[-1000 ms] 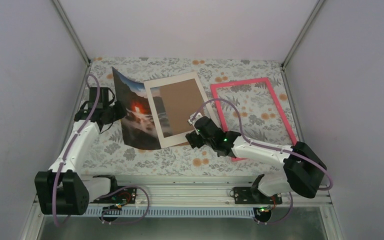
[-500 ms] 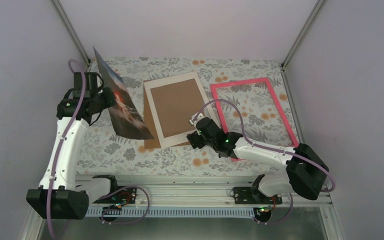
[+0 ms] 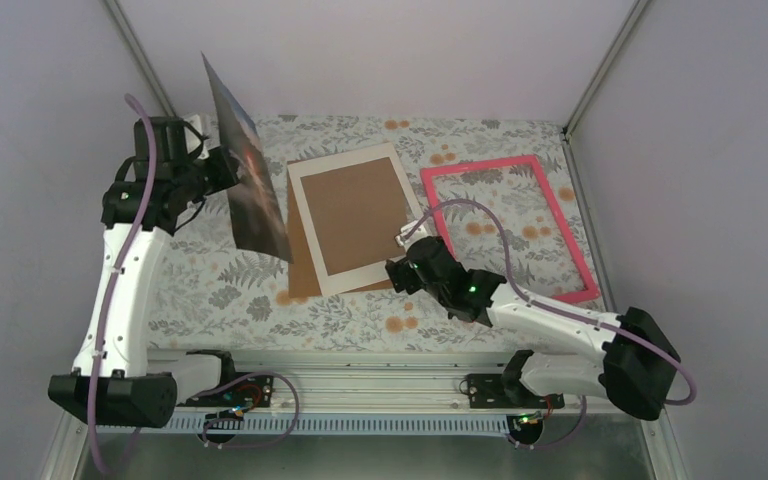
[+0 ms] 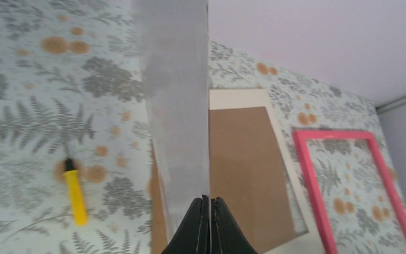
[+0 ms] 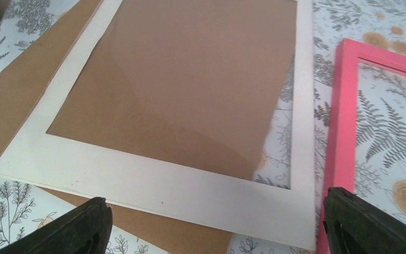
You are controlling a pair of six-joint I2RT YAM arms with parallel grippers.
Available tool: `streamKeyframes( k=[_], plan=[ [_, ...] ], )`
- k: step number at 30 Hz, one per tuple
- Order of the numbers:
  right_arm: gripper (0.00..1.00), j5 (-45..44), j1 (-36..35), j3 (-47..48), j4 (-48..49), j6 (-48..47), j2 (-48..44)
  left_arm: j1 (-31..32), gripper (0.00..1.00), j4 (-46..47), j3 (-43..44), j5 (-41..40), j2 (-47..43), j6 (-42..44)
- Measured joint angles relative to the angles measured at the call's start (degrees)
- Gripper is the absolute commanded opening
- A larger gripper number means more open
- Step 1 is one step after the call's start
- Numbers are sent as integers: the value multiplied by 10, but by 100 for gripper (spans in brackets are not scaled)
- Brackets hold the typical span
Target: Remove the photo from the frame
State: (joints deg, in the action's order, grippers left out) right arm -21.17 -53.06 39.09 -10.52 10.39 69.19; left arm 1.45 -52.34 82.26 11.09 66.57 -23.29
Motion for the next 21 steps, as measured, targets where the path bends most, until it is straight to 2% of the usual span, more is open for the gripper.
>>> streamKeyframes(
  k=[2,8,14,21],
  plan=[
    [94,-10,0,-5,-3,5,-16,13,2,14,0,16,14,-10],
    [97,-44,3,-15,-17,20,-54,78,2,68,10,44,61,-47],
    [100,-79,3,-28,-25,40,-94,175,2,125,74,54,136,-77],
    [100,-118,7,-48,-34,61,-151,219,2,185,115,60,195,-105]
  ],
)
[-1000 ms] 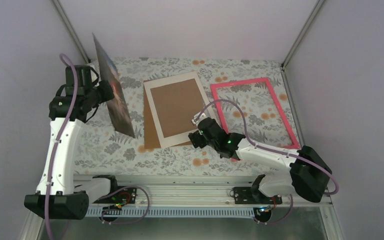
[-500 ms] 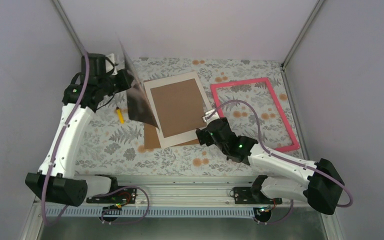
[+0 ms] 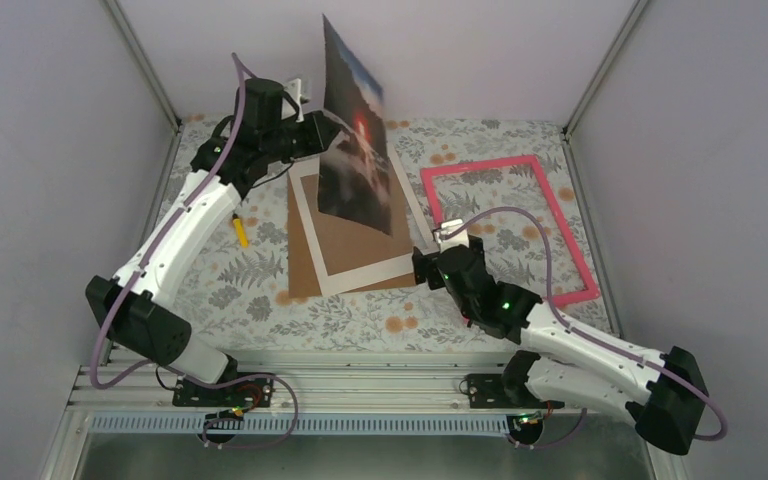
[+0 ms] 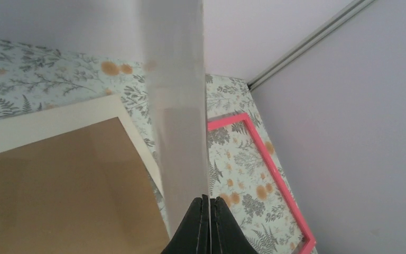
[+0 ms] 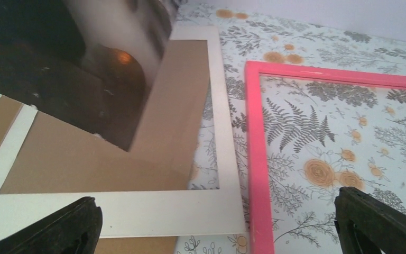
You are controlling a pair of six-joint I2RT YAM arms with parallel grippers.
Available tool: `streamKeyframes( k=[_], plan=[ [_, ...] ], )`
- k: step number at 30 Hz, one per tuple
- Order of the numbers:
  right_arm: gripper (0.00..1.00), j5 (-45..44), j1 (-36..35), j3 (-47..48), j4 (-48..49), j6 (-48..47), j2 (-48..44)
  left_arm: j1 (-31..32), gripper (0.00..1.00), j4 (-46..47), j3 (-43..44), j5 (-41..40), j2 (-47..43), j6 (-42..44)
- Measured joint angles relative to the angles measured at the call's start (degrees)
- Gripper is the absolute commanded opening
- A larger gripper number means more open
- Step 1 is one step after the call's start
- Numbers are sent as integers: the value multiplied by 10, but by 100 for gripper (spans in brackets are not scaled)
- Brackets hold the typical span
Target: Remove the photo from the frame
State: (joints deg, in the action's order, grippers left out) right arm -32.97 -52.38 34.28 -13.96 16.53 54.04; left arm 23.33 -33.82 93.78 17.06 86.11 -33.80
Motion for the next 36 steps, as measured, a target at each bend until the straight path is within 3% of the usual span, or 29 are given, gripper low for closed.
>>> streamKeyframes(
  k=[6,16,21,36],
  plan=[
    [100,-22,0,-9,-6,16,-33,3,2,80,-52,8,12,-30],
    [100,-26,1,-14,-9,20,-40,-2,2,194,-293,8,16,-94],
    [100,-26,1,-15,-9,20,-40,-19,2,225,-369,4,15,-102],
    [100,-25,3,-15,-8,20,-36,-82,2,265,-463,2,4,-54]
  ],
)
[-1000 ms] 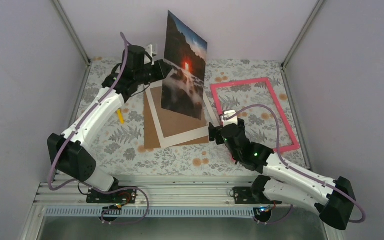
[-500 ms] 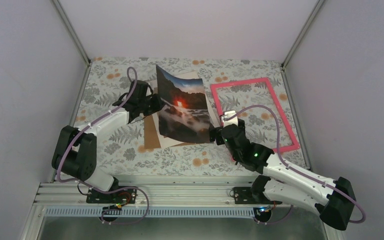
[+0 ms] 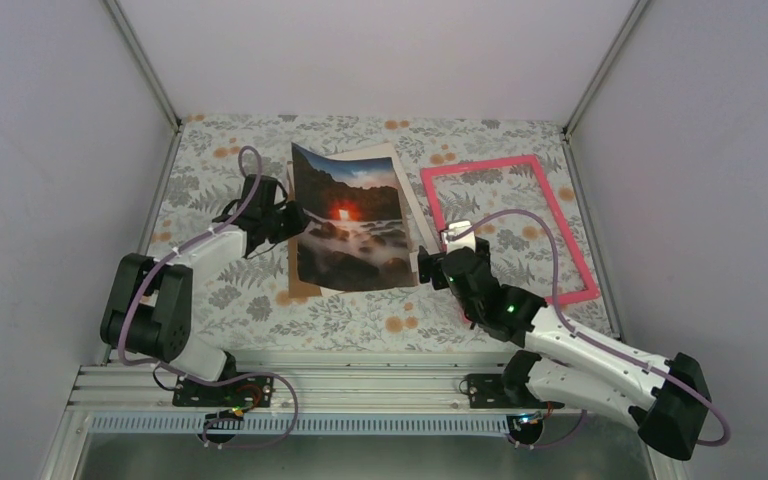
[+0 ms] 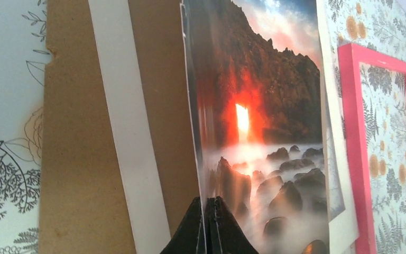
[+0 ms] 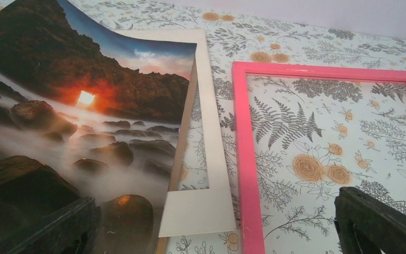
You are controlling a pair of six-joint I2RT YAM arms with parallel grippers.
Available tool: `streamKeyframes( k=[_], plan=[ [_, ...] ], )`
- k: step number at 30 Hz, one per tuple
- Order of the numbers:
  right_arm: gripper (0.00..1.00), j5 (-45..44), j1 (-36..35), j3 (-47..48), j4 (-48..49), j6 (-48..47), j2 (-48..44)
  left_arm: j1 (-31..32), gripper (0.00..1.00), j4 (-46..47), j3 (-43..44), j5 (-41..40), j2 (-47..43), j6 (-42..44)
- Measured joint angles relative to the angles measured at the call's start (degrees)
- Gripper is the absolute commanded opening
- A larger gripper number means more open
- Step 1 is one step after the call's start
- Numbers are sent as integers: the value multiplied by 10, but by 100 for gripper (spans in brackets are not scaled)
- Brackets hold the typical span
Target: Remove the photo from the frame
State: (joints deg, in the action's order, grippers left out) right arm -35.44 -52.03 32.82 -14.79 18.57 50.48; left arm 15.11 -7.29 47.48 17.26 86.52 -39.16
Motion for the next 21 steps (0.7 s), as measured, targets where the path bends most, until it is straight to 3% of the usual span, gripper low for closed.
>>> streamKeyframes(
  k=[4,10,18,21],
  plan=[
    [100,1,0,0,1,0,7,-3,5,8,0,0,13,16],
    [100,10,2,0,8,-1,22,-4,30,12,0,-7,45,37],
    [100,55,28,8,27,-5,89,-5,53,-24,8,-57,49,47],
    [100,77,49,21,32,-10,113,-5,68,-42,10,-78,43,52]
  ],
)
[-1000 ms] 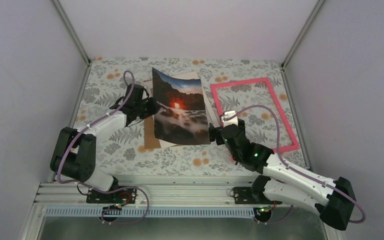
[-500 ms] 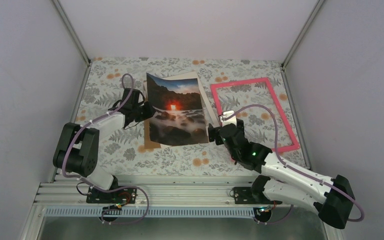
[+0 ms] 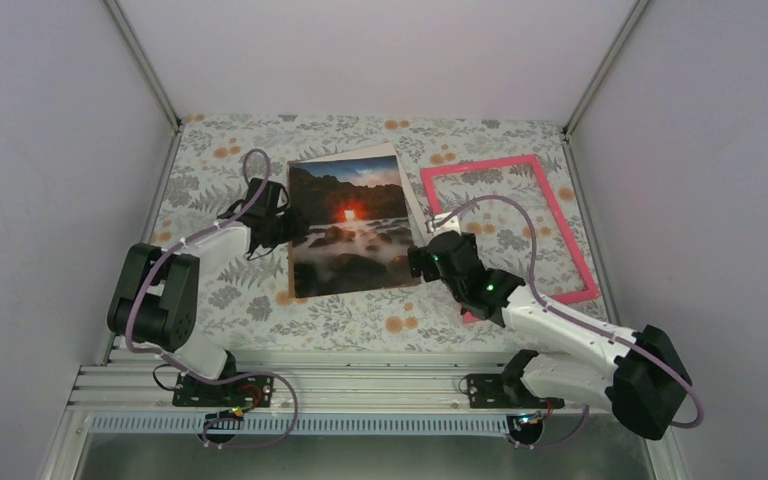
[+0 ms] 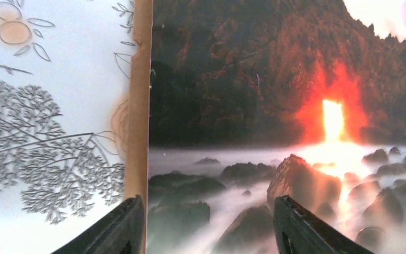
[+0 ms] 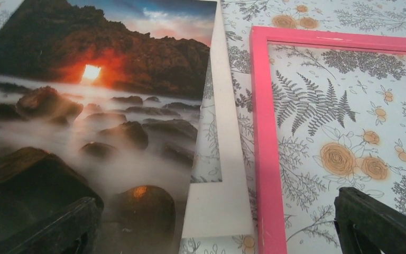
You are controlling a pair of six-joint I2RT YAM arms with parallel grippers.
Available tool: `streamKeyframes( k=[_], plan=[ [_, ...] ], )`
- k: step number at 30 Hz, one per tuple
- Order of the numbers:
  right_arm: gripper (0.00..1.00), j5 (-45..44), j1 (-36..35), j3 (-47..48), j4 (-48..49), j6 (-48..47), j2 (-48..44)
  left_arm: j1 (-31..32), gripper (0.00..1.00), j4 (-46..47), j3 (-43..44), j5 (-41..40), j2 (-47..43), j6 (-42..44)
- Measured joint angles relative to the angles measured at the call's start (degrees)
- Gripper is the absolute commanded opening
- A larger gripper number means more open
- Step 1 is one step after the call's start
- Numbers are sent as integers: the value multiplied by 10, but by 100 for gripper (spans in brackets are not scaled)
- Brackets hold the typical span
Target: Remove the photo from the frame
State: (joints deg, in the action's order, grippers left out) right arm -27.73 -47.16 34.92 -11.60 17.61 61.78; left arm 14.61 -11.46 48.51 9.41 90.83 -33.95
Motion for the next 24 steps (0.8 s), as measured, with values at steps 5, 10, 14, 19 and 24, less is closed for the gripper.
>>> streamKeyframes(
  k=[5,10,14,19,24],
  plan=[
    [100,53,61,33,5,-7,30,0,92,-30,0,-30,-45,7],
    [100,120,143,58,2,-4,34,-1,100,-61,-1,-59,-129,11],
    [100,171,243,61,-9,5,11,-1,100,-91,-5,-97,-230,14],
    [100,197,333,66,-40,17,-62,-1,100,-134,-7,-143,-352,19],
    [100,194,345,112,-87,24,-125,-1,100,-188,4,-173,-442,34]
  ],
)
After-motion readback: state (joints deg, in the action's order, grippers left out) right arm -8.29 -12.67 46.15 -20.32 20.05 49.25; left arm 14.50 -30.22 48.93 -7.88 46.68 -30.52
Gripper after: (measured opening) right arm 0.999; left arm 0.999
